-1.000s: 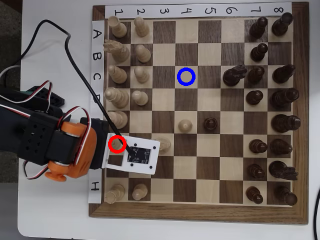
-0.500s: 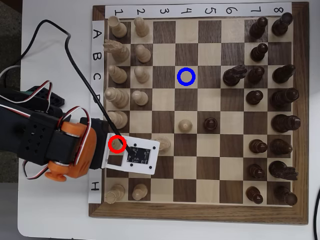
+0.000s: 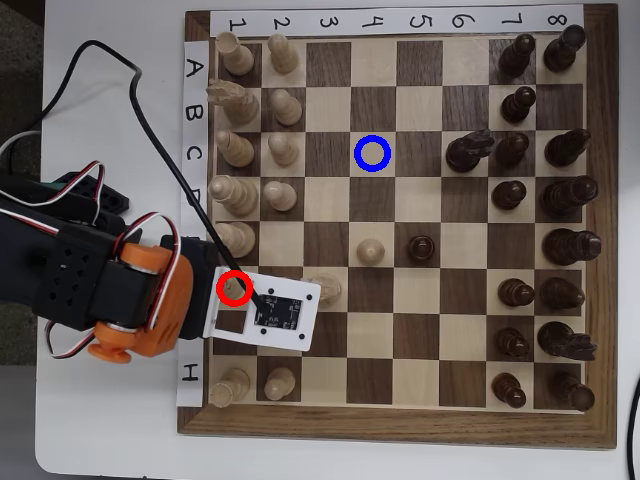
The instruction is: Move the piece to destination
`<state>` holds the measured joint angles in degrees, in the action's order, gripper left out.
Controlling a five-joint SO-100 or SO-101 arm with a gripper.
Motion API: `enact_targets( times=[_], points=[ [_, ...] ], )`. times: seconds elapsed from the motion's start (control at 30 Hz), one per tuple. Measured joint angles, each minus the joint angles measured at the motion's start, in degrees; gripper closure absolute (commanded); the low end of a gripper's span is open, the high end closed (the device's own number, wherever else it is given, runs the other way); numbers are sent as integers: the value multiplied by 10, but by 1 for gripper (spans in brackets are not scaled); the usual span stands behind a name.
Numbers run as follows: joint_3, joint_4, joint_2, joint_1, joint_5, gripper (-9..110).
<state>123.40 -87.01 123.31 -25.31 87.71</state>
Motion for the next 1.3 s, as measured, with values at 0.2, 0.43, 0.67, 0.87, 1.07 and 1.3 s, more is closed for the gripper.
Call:
enact_targets(
  times=[0.2, 0.43, 0.67, 0.87, 1.07, 1.3],
  points=[
    [-1, 0, 0, -1, 6, 98],
    [-1, 0, 0, -1, 9, 101],
    [-1, 0, 0, -1, 10, 101],
    [-4, 4, -1, -1, 10, 101],
    [-29, -4, -1, 0, 10, 101],
    [-47, -19, -1, -8, 9, 101]
  ],
)
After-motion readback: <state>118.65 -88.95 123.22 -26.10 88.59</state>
